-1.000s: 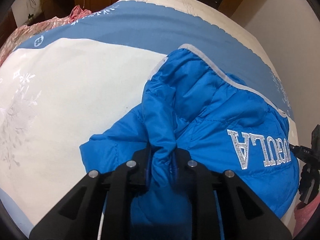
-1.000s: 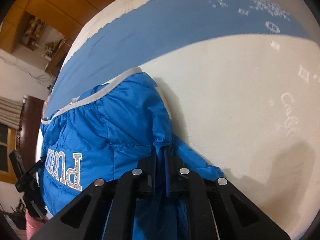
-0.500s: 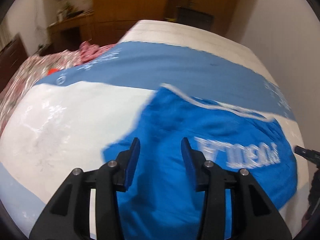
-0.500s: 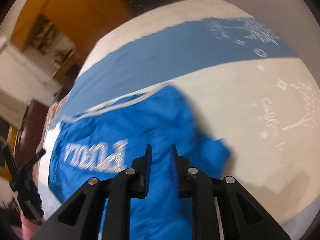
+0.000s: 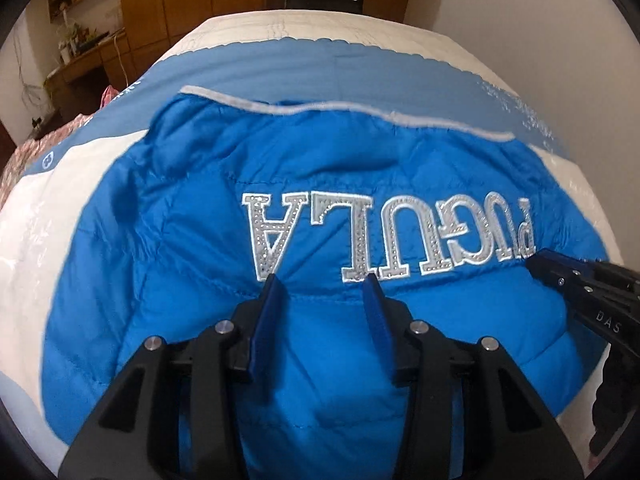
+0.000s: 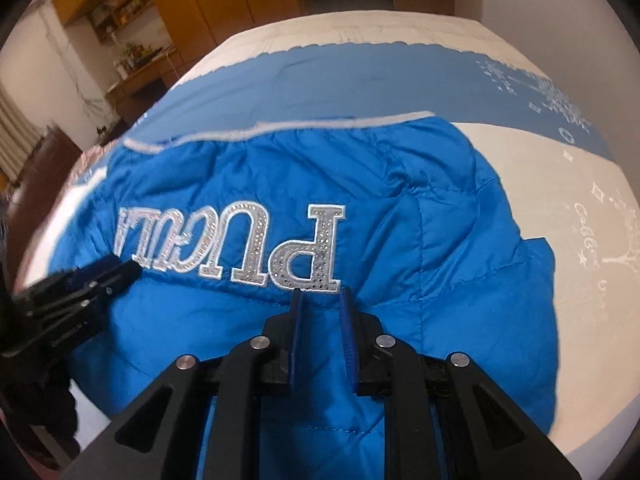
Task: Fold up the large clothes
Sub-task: 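Open both tools and move them to the jacket's side edge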
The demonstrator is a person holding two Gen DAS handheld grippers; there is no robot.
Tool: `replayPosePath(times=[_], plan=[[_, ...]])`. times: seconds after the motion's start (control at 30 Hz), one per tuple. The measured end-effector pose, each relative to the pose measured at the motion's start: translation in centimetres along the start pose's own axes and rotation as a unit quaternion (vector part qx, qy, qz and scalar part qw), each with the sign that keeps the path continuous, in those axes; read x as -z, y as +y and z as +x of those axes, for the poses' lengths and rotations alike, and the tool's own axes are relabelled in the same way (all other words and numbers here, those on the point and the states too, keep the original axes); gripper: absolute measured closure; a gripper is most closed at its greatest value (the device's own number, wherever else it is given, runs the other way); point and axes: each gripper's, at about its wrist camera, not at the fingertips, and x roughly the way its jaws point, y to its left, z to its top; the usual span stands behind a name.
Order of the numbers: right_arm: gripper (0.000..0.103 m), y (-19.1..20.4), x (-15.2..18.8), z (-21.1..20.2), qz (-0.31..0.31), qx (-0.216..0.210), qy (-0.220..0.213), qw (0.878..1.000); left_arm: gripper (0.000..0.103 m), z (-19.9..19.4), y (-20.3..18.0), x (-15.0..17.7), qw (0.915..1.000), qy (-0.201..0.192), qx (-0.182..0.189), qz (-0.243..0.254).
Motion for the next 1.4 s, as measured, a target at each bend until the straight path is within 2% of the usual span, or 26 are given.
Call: replayPosePath(times=[0.27,0.37,0.43,0.5,0.6,0.73,0.93,1.13,1.17,1.2,1.23,1.27,1.33,1.4], plan=[[0.085,0.2,1.5,1.8,-0.006,0.008,-0.018,1.000,0.060,1.0,0.1,0.5,1.0000,-0.006,-0.003,0.000],[0.086,0.3,1.3,1.6,-0.011,0.009,-0.014,1.000,0.061,0.6,0.4,0.0,0.9999,0.006,0.005,-0.010],[0.085,0.1,1.0,0.6,-0.005,0.004,-0.008,1.000,0.061,-0.3,0.7,-0.2,0.9996,0.014,0.015,-0.018],[0.084,0.0,1.1,-1.0,0.009,-0.019,-0.016,1.000,0.057,-1.5,0.9,-0.1,0.9992,0.010,0.025,-0.028],[0.084,0.5,1.7,-2.8,0.003,-0.039,-0.024,0.999,0.055,-2.8,0.5,1.0,0.9996,0.000,0.025,-0.012],[0.085,0.9,2.9,-1.2,-0.001,-0.031,0.000,1.000,0.054,-1.6,0.5,2.4,0.9997,0.003,0.025,-0.002],[0.086,0.8,3.8,0.8,-0.003,-0.027,-0.011,1.000,0.053,-0.4,0.2,2.6,0.9999,0.001,0.009,0.009],[0.086,0.4,2.9,-0.4,0.007,-0.036,0.011,0.999,0.054,-2.0,0.6,1.8,0.9996,0.019,0.018,-0.005],[0.082,0.0,2.8,-1.6,0.015,-0.045,0.004,0.999,0.052,-3.3,0.8,1.7,0.9998,0.006,0.020,-0.005],[0.082,-0.2,2.6,-2.6,0.018,-0.051,-0.008,0.999,0.045,-4.1,0.9,1.6,0.9998,-0.002,0.019,-0.003],[0.077,-0.4,2.4,-3.5,0.019,-0.054,-0.018,0.998,0.042,-4.9,0.9,1.5,0.9998,-0.010,0.016,0.001],[0.067,-0.8,2.1,-4.8,0.022,-0.054,-0.032,0.998,0.038,-5.8,1.1,1.4,0.9998,-0.017,0.013,0.005],[0.058,-1.5,1.8,-6.1,0.025,-0.043,-0.043,0.998,0.035,-7.1,1.7,1.2,0.9997,-0.023,0.007,0.011],[0.052,-2.7,1.2,-7.2,0.032,-0.032,-0.048,0.998,0.023,-7.7,2.7,1.0,0.9998,-0.020,0.006,0.007]])
